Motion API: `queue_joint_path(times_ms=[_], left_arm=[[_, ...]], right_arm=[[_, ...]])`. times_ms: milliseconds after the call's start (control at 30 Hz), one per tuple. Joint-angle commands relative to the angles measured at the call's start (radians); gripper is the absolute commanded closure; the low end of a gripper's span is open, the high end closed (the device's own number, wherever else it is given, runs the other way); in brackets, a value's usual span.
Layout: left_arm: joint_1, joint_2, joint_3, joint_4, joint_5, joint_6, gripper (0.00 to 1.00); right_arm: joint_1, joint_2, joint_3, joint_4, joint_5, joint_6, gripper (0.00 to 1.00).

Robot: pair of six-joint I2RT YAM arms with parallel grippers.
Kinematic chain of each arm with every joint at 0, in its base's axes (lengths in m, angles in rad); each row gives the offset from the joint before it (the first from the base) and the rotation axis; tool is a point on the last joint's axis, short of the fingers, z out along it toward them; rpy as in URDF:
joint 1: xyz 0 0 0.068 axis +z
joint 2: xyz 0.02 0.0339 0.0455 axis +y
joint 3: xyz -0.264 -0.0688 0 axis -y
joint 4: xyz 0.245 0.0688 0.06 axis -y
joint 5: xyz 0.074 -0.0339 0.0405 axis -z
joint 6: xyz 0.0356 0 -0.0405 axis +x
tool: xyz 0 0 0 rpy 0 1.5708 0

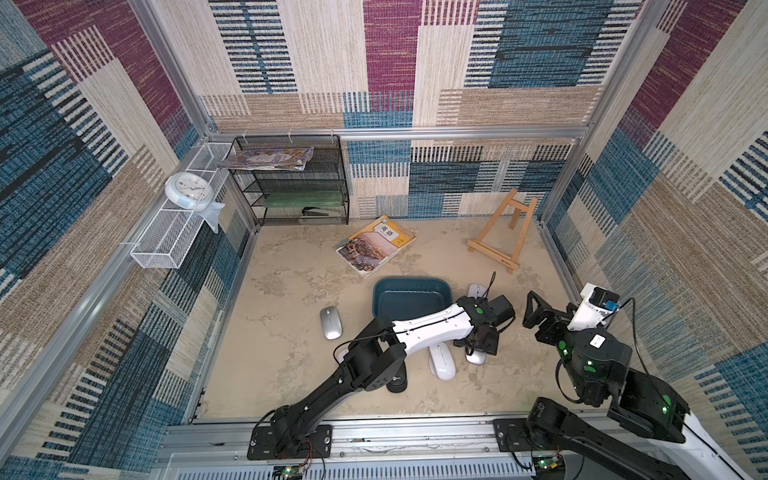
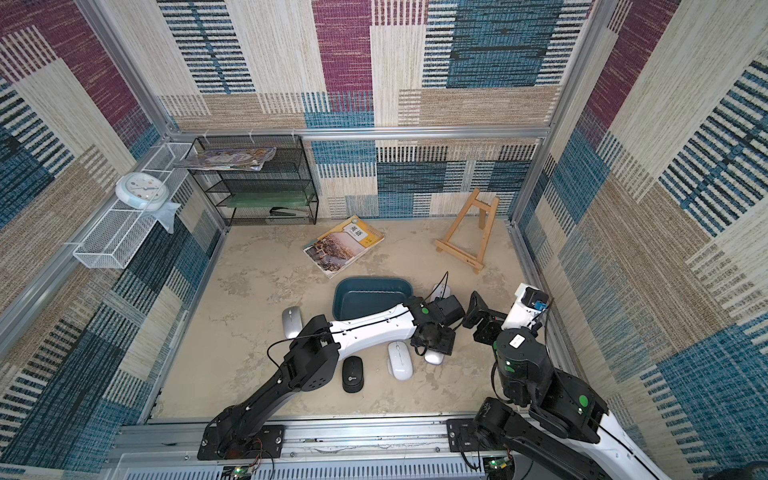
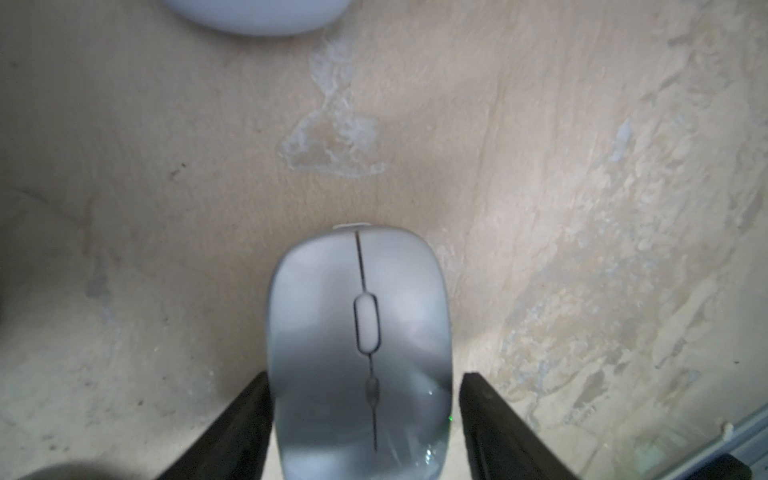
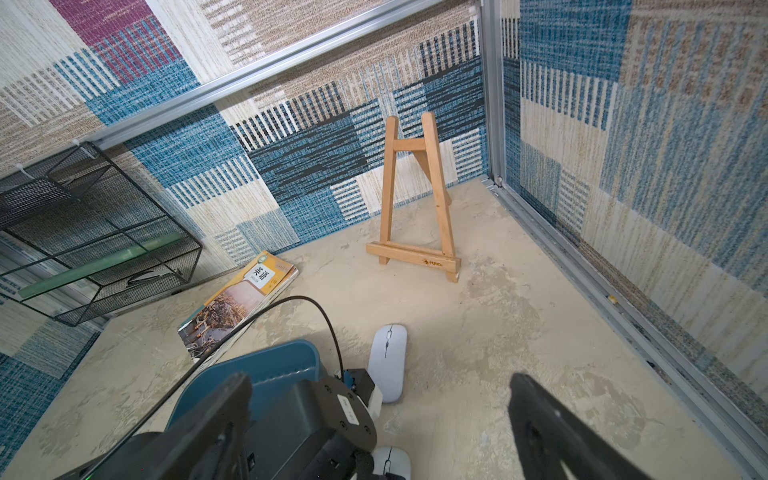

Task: Take out the mouse from the storage box
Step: Place the mouse at the center of the board, then reset both arms

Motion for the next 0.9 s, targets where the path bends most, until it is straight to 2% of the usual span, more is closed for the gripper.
queue_joint_path(times_ms=[0, 67, 133, 233, 500, 733, 867], left_arm=[[-0.003, -0.03, -0.001, -0.021, -0.014, 0.016, 0.17], [-0.015, -0.069, -0.016, -0.013, -0.053, 0.034, 0.11], [-0.024, -0.123, -0.051, 0.007, -0.087, 0.049, 0.1], [-0.023, -0.251, -0.187, 0.085, -0.145, 0.042, 0.09], [-0.023, -0.68, -0.768, 0.438, -0.307, 0.002, 0.02], [0.0, -1.117, -1.246, 0.644, -0.538, 0.005, 0.01], [0.023, -1.392, -1.505, 0.792, -0.673, 0.066, 0.01]], right_arm=[[0.001, 0.002, -0.001, 0.008, 0.015, 0.005, 0.01], [0.001, 0.005, 0.001, 0.008, 0.013, 0.002, 0.0], [0.001, 0.004, -0.001, 0.008, 0.011, 0.001, 0.01], [0.001, 0.012, 0.013, 0.008, 0.009, 0.002, 0.01], [0.0, 0.027, 0.015, 0.039, -0.066, 0.031, 0.01], [0.001, 0.107, -0.04, 0.099, -0.104, 0.064, 0.0], [0.001, 0.154, -0.11, 0.198, -0.102, 0.044, 0.01]])
